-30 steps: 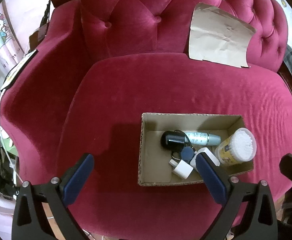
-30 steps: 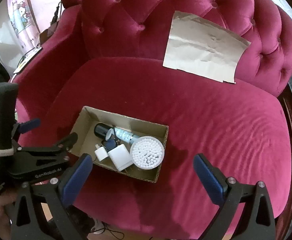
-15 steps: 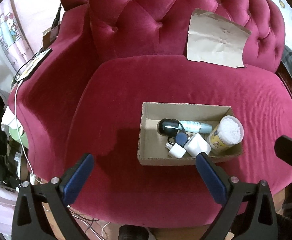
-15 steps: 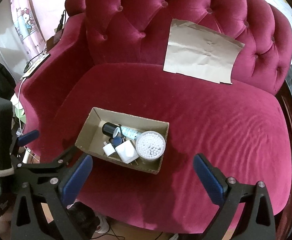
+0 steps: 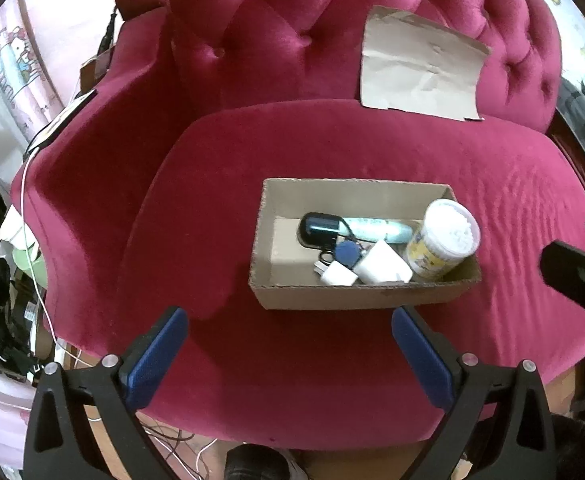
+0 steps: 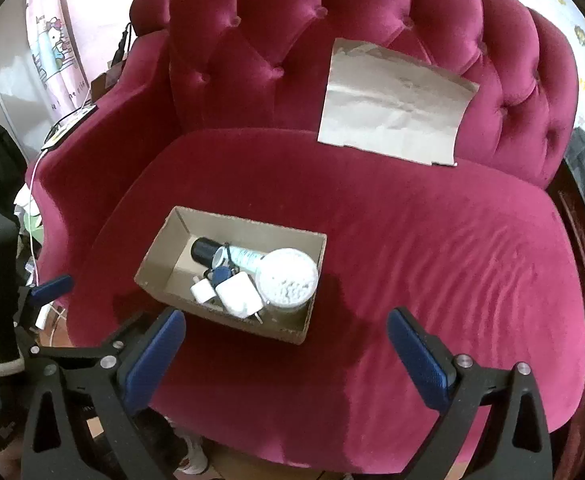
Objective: Organize rigid objects
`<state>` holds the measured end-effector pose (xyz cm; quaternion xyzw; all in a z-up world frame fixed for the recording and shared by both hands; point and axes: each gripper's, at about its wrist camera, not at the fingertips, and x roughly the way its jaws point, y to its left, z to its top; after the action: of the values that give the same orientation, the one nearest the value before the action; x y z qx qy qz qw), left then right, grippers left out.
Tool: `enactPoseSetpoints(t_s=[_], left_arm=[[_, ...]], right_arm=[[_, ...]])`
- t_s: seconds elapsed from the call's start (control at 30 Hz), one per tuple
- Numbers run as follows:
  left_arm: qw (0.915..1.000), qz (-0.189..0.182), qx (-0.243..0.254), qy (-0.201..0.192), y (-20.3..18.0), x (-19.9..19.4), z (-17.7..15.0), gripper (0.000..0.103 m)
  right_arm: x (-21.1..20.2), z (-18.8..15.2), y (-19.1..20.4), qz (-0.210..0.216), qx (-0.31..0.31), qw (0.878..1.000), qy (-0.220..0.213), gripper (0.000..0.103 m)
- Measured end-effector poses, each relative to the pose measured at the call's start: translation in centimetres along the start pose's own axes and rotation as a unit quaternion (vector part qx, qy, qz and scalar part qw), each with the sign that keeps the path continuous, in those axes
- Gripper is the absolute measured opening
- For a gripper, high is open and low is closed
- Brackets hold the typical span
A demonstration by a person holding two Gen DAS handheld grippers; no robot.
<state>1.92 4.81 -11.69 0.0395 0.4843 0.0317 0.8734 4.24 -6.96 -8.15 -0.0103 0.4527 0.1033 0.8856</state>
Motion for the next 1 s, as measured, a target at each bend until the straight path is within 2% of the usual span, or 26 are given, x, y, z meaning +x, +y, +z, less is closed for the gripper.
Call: enactPoseSetpoints(t_s=[1.0], left_arm=[[0.9999,-0.006,-0.002,-0.008,-1.4,-0.6,0.0,0.103]], right_arm=[[0.0,-0.7,-0.4,-0.001,0.001,1.0,0.007,0.103]])
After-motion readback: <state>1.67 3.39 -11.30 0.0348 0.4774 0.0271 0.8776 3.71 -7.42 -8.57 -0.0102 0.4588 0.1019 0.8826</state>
